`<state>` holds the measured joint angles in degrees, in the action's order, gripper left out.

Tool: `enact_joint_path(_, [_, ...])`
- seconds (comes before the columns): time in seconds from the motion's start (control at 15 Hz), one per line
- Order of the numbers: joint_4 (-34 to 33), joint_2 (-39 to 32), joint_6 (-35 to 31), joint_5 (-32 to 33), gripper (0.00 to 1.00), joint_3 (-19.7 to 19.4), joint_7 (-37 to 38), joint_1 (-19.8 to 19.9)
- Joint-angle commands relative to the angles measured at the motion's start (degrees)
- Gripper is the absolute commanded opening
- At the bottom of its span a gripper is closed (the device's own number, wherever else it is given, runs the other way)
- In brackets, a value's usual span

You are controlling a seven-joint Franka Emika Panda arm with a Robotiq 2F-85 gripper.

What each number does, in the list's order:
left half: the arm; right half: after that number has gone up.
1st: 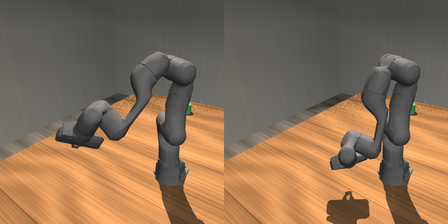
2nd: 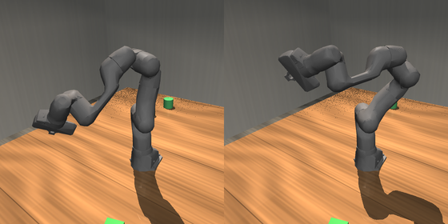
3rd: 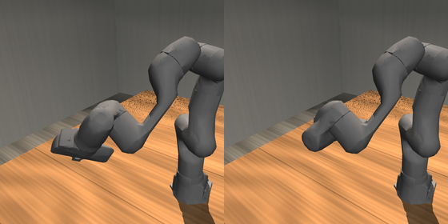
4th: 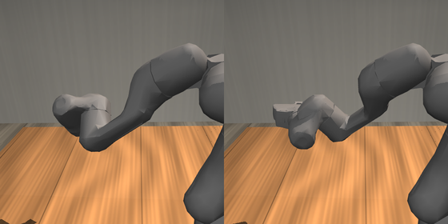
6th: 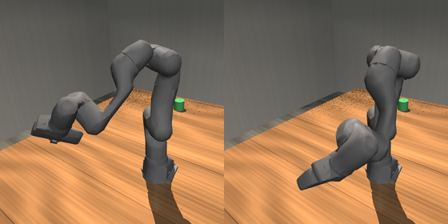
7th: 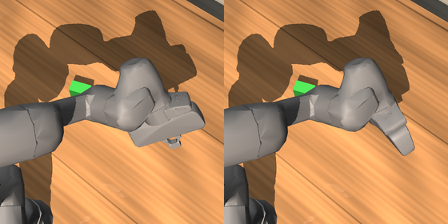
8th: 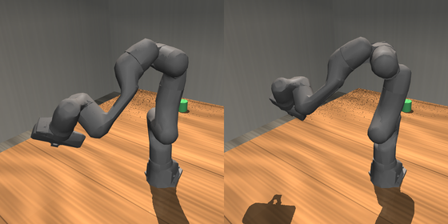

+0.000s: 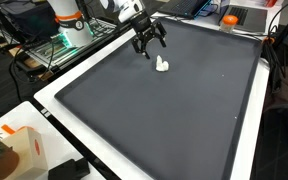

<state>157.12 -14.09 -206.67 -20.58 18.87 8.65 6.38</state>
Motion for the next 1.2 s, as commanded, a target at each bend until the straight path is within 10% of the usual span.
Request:
enact_joint_path(0.0, [0.0,-3.6,-6.9,-6.3,1.00,-2.1,-3.6,-4.1])
enact_joint_path(0.4, [0.0,-5.3,-10.3,-7.2,1.00,-1.3,-3.3,-5.3])
enact_joint_path(0.47, [0.4,-4.7,-9.5,-4.8,1.00,-6.2,-0.4,-10.0])
enact_joint_path(1.13, [0.2,-6.1,-13.9,-9.1,1.00,-11.5,-1.0,-18.3])
